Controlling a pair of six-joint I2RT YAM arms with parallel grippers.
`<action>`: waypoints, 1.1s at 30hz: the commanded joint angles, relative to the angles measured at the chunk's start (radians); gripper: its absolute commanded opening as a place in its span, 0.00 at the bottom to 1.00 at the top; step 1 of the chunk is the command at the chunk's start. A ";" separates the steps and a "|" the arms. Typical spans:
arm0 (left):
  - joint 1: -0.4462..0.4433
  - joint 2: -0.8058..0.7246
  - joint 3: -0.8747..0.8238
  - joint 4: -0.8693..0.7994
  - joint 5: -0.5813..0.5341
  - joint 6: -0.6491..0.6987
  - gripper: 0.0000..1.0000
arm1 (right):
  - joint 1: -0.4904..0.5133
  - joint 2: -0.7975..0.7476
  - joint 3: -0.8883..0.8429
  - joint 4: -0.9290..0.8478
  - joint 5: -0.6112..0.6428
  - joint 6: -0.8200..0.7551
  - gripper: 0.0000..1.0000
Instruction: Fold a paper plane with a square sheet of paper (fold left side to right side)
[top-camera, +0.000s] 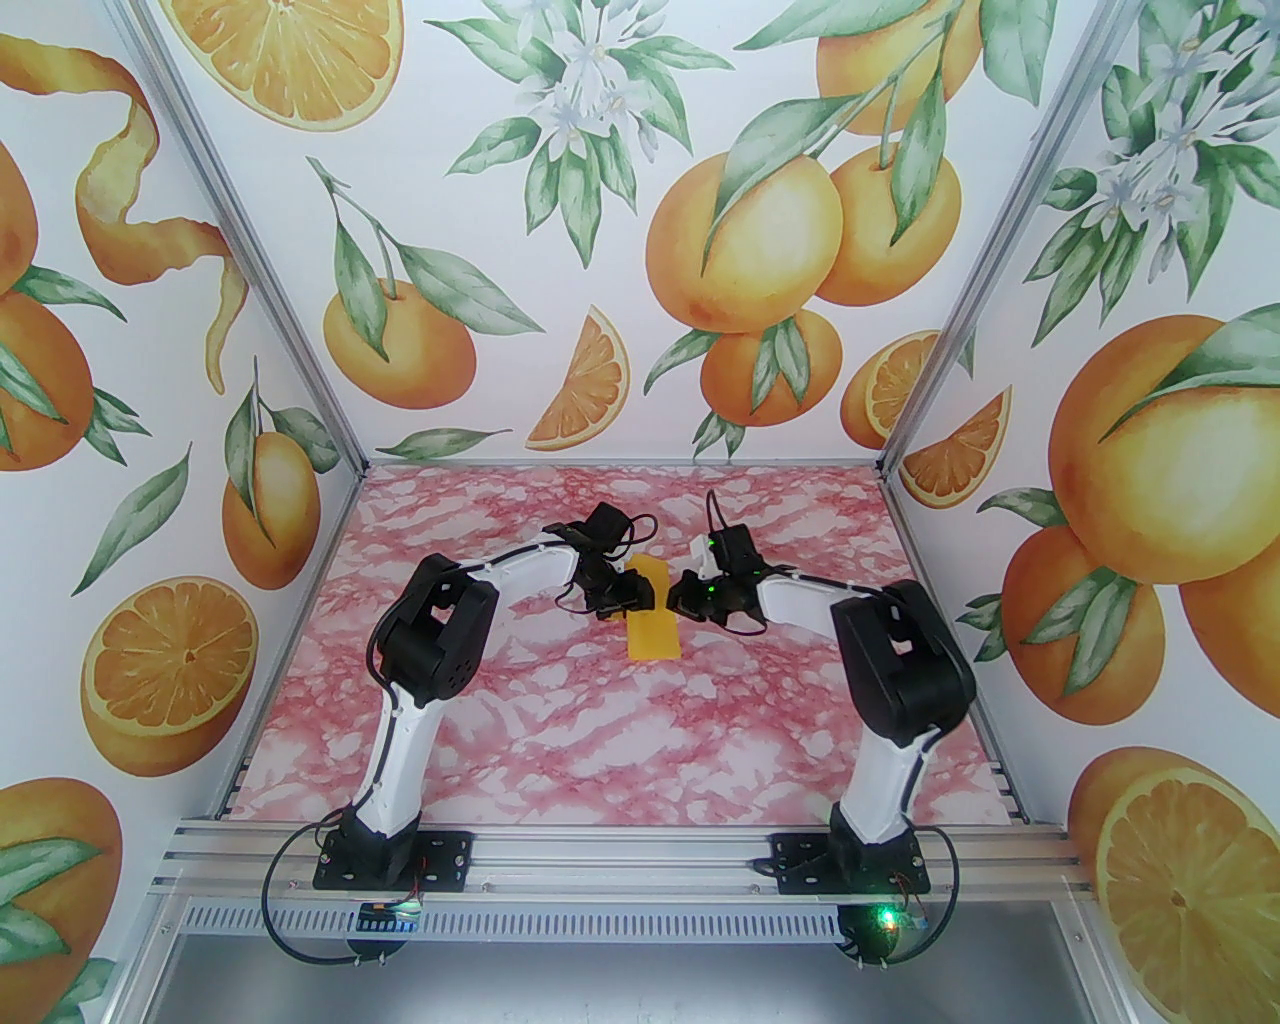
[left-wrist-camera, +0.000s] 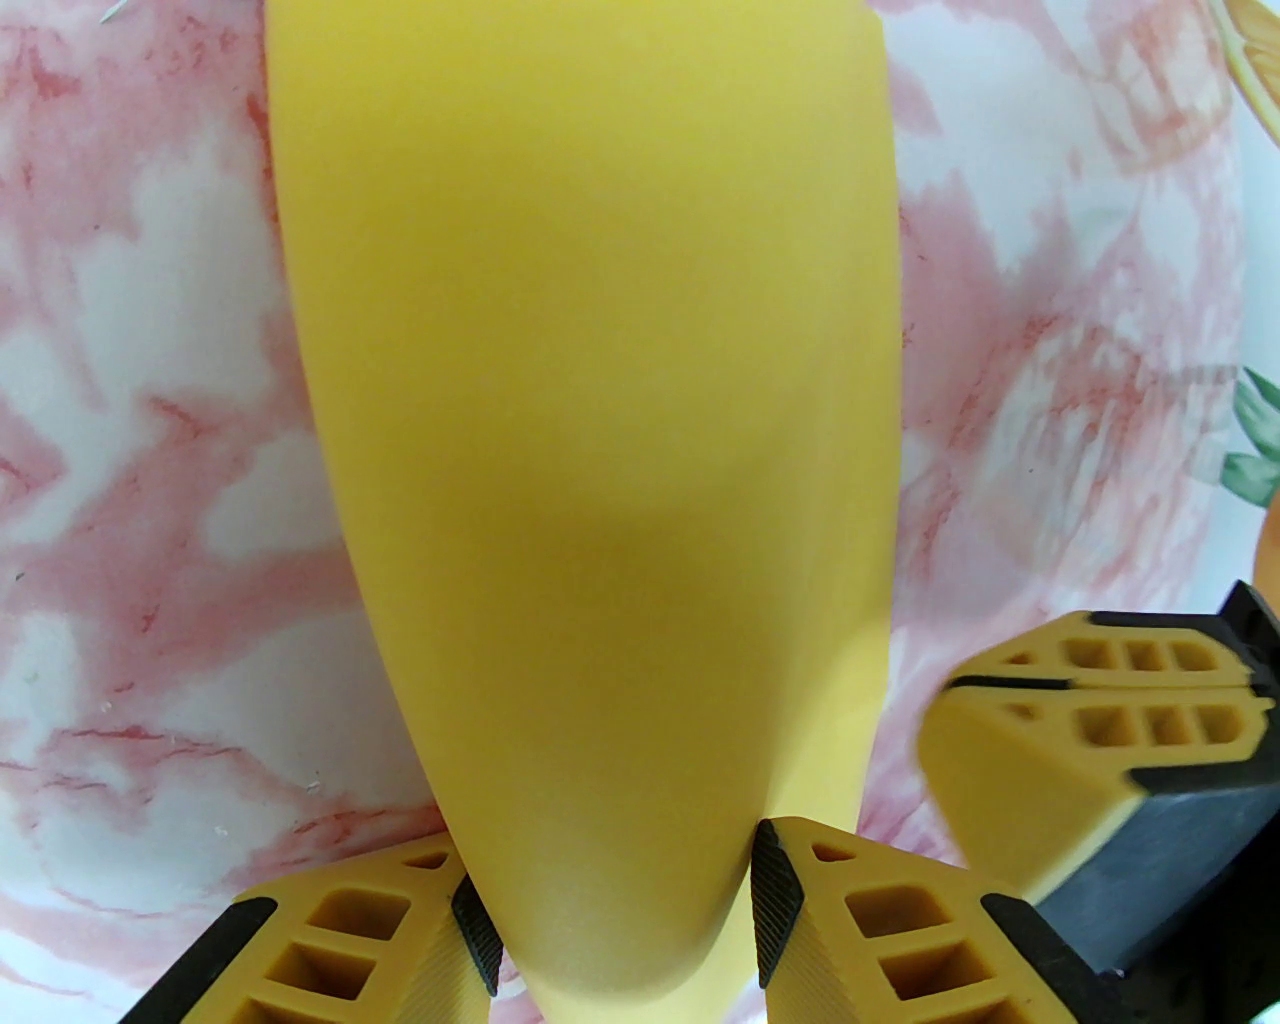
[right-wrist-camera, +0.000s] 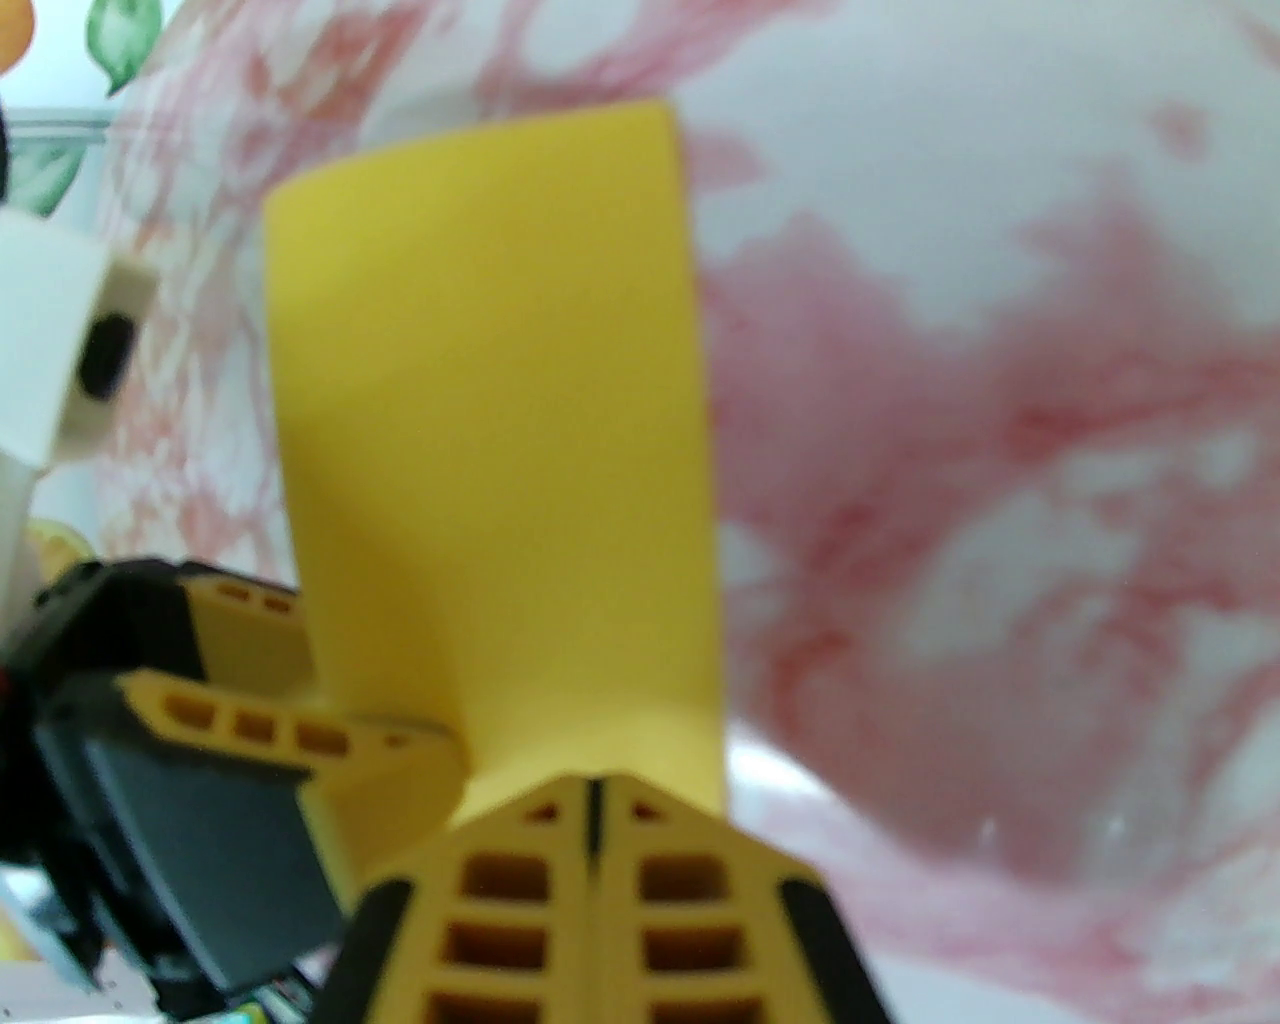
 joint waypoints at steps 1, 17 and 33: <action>-0.023 0.110 -0.037 -0.031 -0.056 0.010 0.47 | 0.004 0.027 0.033 0.016 -0.012 -0.001 0.00; -0.023 0.113 -0.036 -0.027 -0.052 0.009 0.47 | -0.016 0.062 0.071 -0.039 0.012 -0.050 0.00; -0.023 0.116 -0.036 -0.024 -0.046 0.009 0.48 | -0.014 0.085 0.079 -0.050 0.005 -0.058 0.00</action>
